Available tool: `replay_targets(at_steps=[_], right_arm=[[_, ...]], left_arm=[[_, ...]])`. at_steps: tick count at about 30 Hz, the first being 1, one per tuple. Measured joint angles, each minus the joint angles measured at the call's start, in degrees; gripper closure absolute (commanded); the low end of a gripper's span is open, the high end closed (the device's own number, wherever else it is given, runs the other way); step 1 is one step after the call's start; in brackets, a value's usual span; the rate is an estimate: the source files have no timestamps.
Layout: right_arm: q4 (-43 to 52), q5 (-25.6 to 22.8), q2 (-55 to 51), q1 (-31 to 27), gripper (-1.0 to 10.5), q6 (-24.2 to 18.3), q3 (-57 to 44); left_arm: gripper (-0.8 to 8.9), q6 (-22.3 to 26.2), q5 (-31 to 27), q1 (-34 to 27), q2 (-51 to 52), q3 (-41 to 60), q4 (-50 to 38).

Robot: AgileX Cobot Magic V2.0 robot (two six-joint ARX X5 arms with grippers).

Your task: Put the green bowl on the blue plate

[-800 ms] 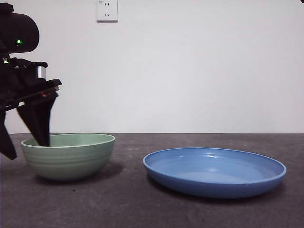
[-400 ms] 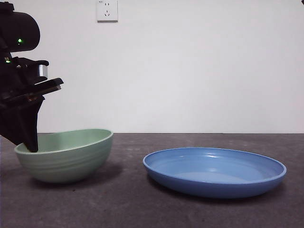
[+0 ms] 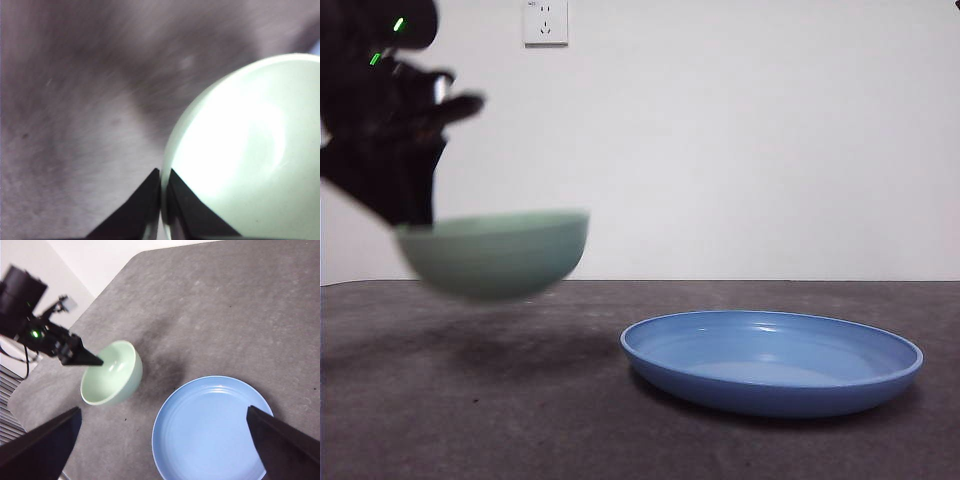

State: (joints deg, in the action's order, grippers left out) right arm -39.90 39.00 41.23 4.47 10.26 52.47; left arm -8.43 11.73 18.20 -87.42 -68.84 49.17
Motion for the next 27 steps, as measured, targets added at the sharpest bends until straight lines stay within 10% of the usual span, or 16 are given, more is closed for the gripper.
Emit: replay_targets(at_steps=[13,27], right_arm=[[0.02,-0.02,0.00,0.00,3.3,0.00,0.00],[0.02,-0.02,0.00,0.00,3.3,0.00,0.00]], left_arm=[[7.99,-2.03,-0.02,12.74,-18.53,-29.59,12.50],[7.99,-2.51,0.02,22.99,-35.01,-36.87,9.53]])
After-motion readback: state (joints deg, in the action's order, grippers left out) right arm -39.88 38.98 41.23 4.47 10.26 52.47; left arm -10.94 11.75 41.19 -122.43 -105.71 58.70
